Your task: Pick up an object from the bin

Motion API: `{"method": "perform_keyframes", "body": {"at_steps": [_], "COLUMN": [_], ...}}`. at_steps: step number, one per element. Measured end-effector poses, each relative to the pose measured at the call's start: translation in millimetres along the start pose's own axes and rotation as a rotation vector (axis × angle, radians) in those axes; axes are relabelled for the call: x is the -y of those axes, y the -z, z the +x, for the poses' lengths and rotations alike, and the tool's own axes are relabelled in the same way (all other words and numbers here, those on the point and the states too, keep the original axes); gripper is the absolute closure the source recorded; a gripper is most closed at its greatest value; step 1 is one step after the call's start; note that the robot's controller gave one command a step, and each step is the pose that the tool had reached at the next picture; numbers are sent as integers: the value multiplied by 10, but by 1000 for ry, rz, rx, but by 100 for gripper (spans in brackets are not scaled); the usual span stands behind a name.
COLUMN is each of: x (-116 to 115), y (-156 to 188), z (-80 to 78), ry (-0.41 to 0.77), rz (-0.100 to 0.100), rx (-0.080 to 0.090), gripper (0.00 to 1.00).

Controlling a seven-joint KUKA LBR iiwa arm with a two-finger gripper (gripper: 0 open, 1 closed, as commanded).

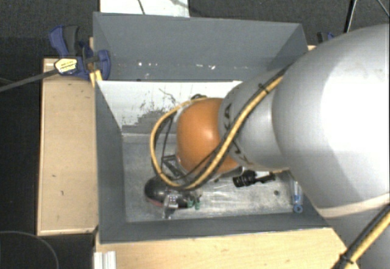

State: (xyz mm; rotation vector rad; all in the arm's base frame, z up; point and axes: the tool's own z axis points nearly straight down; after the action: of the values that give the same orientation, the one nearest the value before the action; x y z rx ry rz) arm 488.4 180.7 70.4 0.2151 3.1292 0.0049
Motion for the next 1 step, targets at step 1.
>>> {"method": "perform_keyframes", "body": {"at_steps": [1], "x": [324], "y": [304], "z": [68], "ry": [-235], "rz": [5], "rx": [-6], "gripper": [0]}}
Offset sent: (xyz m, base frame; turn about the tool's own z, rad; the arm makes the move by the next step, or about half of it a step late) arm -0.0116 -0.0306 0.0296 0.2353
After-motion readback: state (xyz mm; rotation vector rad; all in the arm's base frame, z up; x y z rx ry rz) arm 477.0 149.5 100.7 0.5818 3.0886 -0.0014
